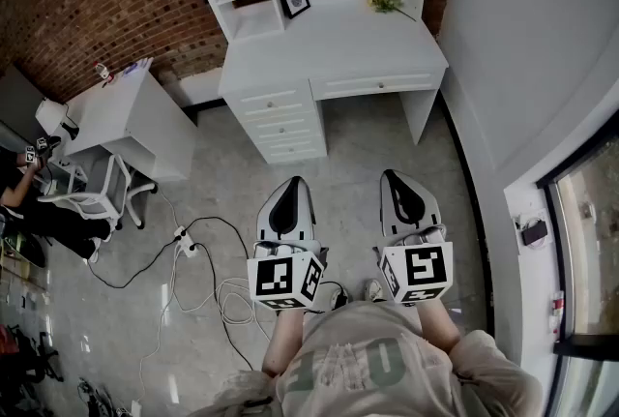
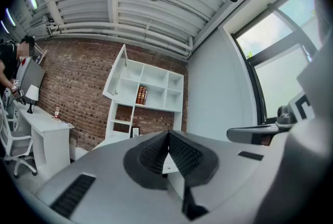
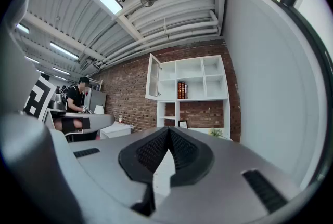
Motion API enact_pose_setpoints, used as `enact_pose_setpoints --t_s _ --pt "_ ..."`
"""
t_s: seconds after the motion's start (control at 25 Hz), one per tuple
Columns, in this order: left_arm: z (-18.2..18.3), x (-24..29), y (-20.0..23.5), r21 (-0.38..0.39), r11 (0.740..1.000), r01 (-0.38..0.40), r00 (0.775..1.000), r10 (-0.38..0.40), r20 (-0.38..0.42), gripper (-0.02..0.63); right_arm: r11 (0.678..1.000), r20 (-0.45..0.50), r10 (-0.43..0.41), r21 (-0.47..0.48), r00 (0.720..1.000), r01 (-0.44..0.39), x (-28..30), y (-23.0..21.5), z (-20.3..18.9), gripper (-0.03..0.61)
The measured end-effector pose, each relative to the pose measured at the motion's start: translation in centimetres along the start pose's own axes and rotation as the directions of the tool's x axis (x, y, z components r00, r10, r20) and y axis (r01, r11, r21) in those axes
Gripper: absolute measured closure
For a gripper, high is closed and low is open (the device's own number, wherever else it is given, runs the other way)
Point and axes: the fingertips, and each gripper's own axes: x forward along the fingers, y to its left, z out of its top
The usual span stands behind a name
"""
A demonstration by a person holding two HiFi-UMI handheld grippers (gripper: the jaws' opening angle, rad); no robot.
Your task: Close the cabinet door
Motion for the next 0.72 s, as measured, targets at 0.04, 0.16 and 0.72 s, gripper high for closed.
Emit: enact_pose_setpoints --t_s 0.04,0.16,0.72 --pt "-0.1 0.1 0.0 -0.001 1.0 0.002 1.0 -0.002 -0.001 0.6 1.0 -0.001 0.0 -0.003 1.0 0.0 0.0 0.0 0.0 0.563" --pt "-0.1 0.3 -0.2 -0.004 1.0 0.007 1.0 -0.007 -0.002 0.6 1.0 -0.004 -0.002 -0.007 1.0 0.002 0.0 -0.2 -0.1 0.563" --pt "-1.2 1.3 -2.1 -0.027 0.999 0.02 1.0 -0.021 -0.01 0.6 1.0 0.027 -0.028 -0.013 0.999 0.029 -1.0 -3.1 -0.1 0.563"
